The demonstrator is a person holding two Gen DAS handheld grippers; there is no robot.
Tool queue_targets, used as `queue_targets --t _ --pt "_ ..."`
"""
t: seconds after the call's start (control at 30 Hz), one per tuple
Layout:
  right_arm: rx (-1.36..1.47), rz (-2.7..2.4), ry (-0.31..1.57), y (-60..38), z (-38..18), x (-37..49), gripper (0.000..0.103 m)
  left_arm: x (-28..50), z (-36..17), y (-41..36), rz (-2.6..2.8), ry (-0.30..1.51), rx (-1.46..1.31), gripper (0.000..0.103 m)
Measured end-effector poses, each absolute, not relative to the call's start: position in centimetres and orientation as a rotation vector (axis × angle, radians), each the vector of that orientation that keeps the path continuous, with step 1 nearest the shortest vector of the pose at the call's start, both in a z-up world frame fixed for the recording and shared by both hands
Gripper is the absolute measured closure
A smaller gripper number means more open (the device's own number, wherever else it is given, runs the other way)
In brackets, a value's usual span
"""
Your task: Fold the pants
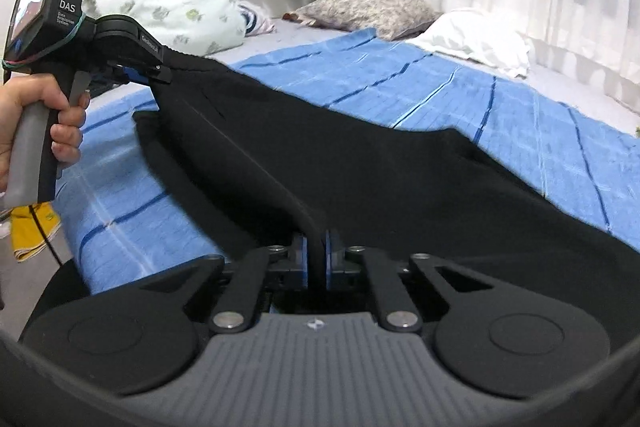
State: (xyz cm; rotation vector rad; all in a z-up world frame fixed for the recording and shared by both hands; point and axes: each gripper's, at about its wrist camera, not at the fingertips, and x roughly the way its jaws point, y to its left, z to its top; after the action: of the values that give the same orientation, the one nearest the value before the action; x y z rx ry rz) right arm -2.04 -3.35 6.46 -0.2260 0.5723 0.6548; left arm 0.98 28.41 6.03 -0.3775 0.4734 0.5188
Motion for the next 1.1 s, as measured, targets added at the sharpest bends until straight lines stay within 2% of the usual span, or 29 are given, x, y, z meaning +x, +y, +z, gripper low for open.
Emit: queue_targets --t 0.17,0.37,0.4,0.43,0.6,0.87,0.97,1.03,1.1 --pt "-0.287 0.65 0.591 -2.4 4.7 -2.6 0.093 0.7 3.4 29.2 0.554 0.561 -0.399 0.091" --pt "-0.301 0.655 0.586 -2.5 4.7 -3.1 0.091 0.9 2.7 28.7 0.564 0.567 -0.347 0.09" --pt "-0.311 0.636 0.587 -2.6 4.7 -3.1 0.086 1.0 2.6 28.6 0.565 0.568 -0.348 0.089" --pt "-0.327 0.609 0.584 -2.6 4.6 -3.1 0.071 1.0 2.6 28.6 0.568 0.571 -0.355 0.088" --pt "-0.463 0.372 0.531 -5.1 3.6 -3.6 0.067 1.3 2.5 28.8 0.581 0.576 -0.36 0.088" --pt "-0.468 0.096 0.582 -14.2 3.3 -5.1 0.064 1.4 2.5 29.3 0.595 0.579 -0.365 0.085" --pt "-0.435 0.073 0.608 -17.1 4.2 -5.9 0.052 1.2 2.7 29.1 0.6 0.571 -0.371 0.082" --pt "-0.451 0.067 0.625 -17.9 4.9 -6.4 0.039 0.7 3.3 28.8 0.604 0.55 -0.38 0.081" --pt "-0.476 0.074 0.644 -18.5 5.4 -7.2 0.037 0.1 4.1 28.2 0.611 0.514 -0.363 0.074"
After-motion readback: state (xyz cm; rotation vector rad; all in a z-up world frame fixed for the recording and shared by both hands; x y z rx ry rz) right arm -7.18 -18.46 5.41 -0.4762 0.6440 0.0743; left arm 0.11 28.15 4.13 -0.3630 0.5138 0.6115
